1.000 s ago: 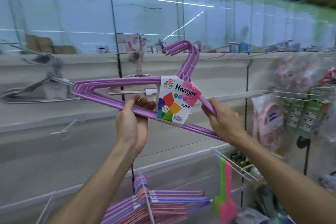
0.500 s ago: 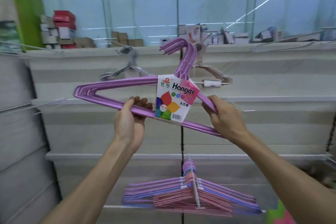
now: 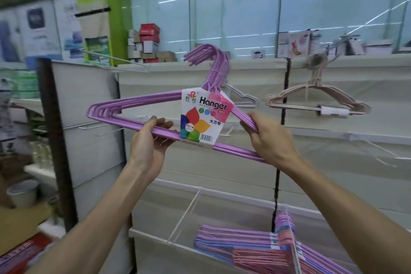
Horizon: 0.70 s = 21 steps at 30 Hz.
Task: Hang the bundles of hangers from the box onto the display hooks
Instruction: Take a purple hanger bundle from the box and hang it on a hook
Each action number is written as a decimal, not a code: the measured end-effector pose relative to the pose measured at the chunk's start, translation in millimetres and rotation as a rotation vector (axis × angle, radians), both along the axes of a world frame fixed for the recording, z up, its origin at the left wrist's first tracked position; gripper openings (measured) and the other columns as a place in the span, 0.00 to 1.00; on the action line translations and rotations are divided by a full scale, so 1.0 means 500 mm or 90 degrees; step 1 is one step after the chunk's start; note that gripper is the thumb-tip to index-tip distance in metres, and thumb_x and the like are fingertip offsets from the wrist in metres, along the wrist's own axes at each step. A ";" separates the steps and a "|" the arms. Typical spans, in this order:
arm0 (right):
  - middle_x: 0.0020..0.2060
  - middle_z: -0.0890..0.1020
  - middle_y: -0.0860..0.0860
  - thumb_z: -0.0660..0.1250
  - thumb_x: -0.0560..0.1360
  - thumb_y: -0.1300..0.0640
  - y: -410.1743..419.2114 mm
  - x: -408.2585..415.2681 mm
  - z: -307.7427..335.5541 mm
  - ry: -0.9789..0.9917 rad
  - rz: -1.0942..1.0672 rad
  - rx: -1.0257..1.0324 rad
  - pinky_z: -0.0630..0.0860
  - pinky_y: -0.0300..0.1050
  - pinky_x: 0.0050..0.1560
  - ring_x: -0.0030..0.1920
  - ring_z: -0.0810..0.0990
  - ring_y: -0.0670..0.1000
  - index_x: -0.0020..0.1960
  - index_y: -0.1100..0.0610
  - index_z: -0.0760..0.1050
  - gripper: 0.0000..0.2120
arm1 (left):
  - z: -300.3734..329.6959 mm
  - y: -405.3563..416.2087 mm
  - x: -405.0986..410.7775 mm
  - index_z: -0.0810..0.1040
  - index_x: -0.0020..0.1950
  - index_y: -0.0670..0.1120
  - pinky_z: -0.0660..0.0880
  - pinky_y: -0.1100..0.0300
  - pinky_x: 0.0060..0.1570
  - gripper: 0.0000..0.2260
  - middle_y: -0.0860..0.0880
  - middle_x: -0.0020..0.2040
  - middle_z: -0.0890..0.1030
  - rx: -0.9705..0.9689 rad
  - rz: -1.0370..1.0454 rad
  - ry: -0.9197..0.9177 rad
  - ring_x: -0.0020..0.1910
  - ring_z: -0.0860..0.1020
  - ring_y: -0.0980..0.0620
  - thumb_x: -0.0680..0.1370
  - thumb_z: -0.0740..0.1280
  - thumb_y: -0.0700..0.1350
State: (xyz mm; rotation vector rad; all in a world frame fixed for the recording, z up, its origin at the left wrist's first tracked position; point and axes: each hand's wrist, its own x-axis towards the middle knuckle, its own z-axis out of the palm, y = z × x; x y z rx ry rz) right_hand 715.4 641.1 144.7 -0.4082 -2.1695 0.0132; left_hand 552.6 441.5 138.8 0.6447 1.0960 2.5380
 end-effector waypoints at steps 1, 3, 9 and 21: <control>0.42 0.81 0.53 0.58 0.81 0.47 -0.006 -0.021 0.006 -0.001 0.004 0.006 0.74 0.53 0.40 0.42 0.78 0.61 0.52 0.51 0.72 0.09 | 0.003 -0.009 -0.018 0.75 0.46 0.43 0.77 0.56 0.43 0.09 0.46 0.39 0.80 0.002 0.004 -0.003 0.41 0.79 0.51 0.82 0.60 0.45; 0.43 0.81 0.53 0.57 0.82 0.47 -0.018 -0.063 0.016 -0.004 0.001 0.013 0.69 0.51 0.38 0.43 0.78 0.62 0.52 0.51 0.72 0.09 | 0.008 -0.023 -0.058 0.75 0.47 0.42 0.78 0.57 0.40 0.09 0.46 0.40 0.80 0.008 0.011 -0.010 0.41 0.79 0.51 0.82 0.60 0.45; 0.47 0.82 0.52 0.56 0.82 0.47 -0.046 -0.192 0.043 -0.004 -0.011 0.007 0.64 0.49 0.38 0.46 0.78 0.61 0.54 0.50 0.71 0.09 | 0.036 -0.044 -0.198 0.75 0.48 0.41 0.78 0.58 0.38 0.08 0.46 0.39 0.78 -0.003 0.020 -0.007 0.39 0.79 0.51 0.82 0.61 0.45; 0.50 0.83 0.54 0.56 0.82 0.46 -0.067 -0.491 0.127 0.003 -0.055 0.023 0.67 0.49 0.40 0.49 0.79 0.62 0.57 0.49 0.73 0.11 | 0.118 -0.055 -0.519 0.73 0.43 0.40 0.80 0.51 0.42 0.08 0.44 0.36 0.75 -0.055 0.000 -0.019 0.38 0.78 0.46 0.81 0.63 0.41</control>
